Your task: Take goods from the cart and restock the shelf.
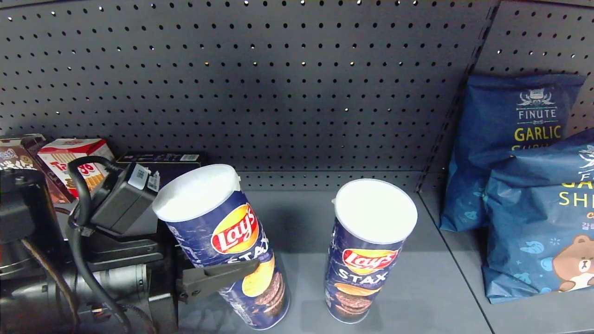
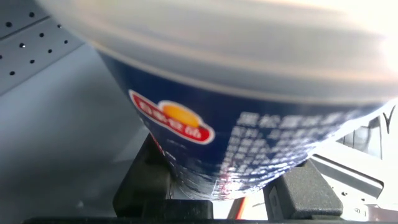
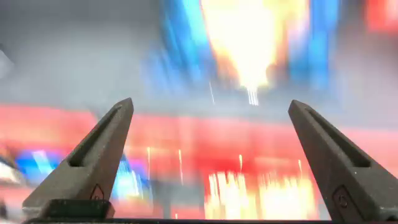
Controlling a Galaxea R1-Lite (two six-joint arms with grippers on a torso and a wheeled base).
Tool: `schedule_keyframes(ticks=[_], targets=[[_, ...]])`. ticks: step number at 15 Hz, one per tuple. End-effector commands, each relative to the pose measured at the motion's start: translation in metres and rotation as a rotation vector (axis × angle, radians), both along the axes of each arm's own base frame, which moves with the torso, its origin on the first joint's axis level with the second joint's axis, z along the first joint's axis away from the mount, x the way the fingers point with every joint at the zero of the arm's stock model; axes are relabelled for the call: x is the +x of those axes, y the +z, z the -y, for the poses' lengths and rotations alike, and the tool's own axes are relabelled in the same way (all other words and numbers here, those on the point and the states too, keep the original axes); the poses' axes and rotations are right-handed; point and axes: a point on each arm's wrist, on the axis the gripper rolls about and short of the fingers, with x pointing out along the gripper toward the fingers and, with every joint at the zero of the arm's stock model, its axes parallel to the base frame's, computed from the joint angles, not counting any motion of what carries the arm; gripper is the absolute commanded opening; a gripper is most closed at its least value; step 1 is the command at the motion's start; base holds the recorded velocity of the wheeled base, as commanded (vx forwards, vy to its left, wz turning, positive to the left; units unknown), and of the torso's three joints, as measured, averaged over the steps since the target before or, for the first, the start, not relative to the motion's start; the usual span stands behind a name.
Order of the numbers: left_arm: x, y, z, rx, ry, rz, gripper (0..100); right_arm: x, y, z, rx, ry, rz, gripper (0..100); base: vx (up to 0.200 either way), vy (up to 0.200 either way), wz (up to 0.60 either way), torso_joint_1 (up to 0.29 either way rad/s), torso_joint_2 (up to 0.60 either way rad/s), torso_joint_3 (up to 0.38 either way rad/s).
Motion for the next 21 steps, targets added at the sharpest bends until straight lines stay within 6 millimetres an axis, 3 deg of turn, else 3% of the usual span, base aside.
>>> schedule_keyframes(ticks=[1, 10, 15, 21], targets=[[0.001, -0.001, 0.001, 0.003, -0.001, -0.006, 0, -0.020, -0.017, 0.001, 0.013, -0.079, 0.107, 100, 0.000, 0.000, 0.00, 0.000, 0.00, 0.000], [0.002, 0.009, 0.001, -0.016, -0.008, 0.028, 0, -0.020, -0.017, 0.001, 0.014, -0.079, 0.107, 100, 0.000, 0.000, 0.00, 0.000, 0.00, 0.000], [0.041, 0.056, 0.018, -0.073, -0.001, 0.148, 0, -0.020, -0.017, 0.001, 0.014, -0.079, 0.107, 100, 0.000, 0.000, 0.00, 0.000, 0.00, 0.000], [0.049, 0.059, 0.023, -0.021, 0.024, 0.064, 0, -0.020, -0.017, 0.001, 0.014, -0.079, 0.107, 100, 0.000, 0.000, 0.00, 0.000, 0.00, 0.000]])
